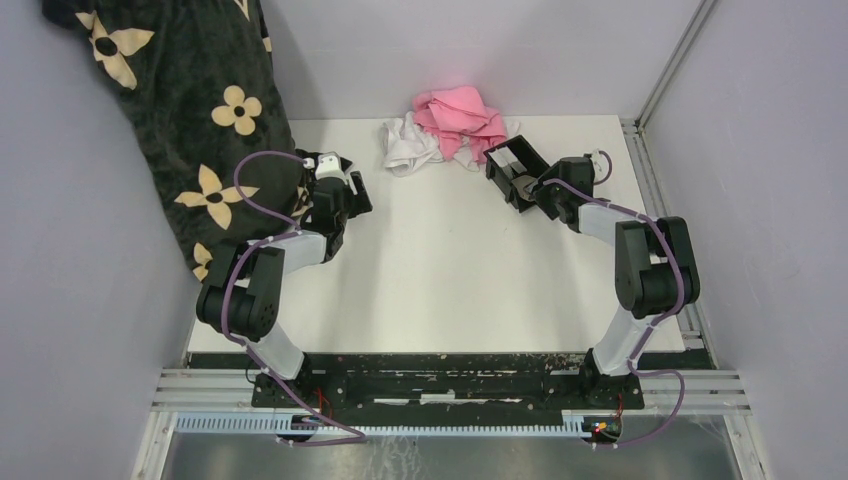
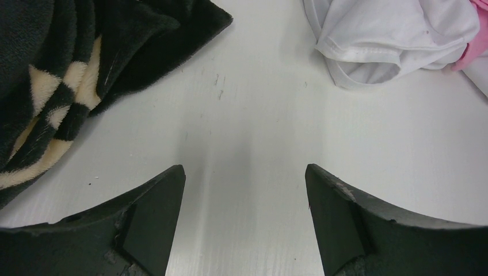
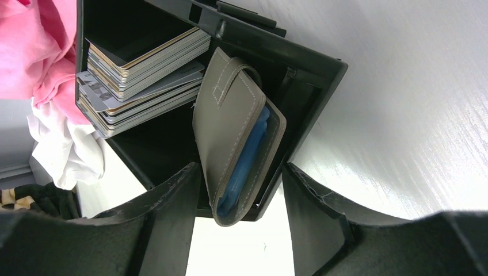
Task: Put the credit cards into the card holder
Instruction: Pick up the card holder from the storage box, then place the card holder at the center of the board, then adjust the card holder at the center of the board.
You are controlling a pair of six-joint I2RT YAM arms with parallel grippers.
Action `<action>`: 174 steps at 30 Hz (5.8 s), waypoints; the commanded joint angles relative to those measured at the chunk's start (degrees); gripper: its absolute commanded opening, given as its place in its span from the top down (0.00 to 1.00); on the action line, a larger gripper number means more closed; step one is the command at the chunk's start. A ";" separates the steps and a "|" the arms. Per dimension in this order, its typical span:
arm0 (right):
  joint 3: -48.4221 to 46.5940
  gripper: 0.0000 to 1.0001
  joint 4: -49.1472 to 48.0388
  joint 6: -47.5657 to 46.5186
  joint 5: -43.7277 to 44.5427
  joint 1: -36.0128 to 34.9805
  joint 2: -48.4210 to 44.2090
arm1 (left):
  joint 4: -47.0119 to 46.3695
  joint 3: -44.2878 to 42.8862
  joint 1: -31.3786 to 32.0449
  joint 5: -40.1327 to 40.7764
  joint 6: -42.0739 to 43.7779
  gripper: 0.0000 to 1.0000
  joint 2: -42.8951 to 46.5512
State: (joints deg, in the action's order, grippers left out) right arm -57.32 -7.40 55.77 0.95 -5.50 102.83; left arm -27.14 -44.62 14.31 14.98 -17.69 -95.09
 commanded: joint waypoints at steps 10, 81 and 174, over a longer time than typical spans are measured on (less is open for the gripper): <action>-2.12 0.43 -1.86 0.75 -0.95 0.27 -3.40 | -3.08 0.37 0.38 1.15 1.63 0.17 1.15; 6.20 0.99 28.17 -41.65 41.33 -42.34 -42.11 | 40.62 -13.55 13.53 -14.75 -17.28 0.21 24.74; 16.57 0.99 7.41 6.99 41.86 -60.71 -9.32 | 37.40 -41.67 14.87 -29.60 -9.47 0.69 -24.63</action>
State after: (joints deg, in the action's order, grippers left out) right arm -41.28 5.58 61.56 45.45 -66.46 92.12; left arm 11.42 -83.64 28.91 -13.19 -30.70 -118.76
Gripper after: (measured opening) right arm 0.011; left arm 0.340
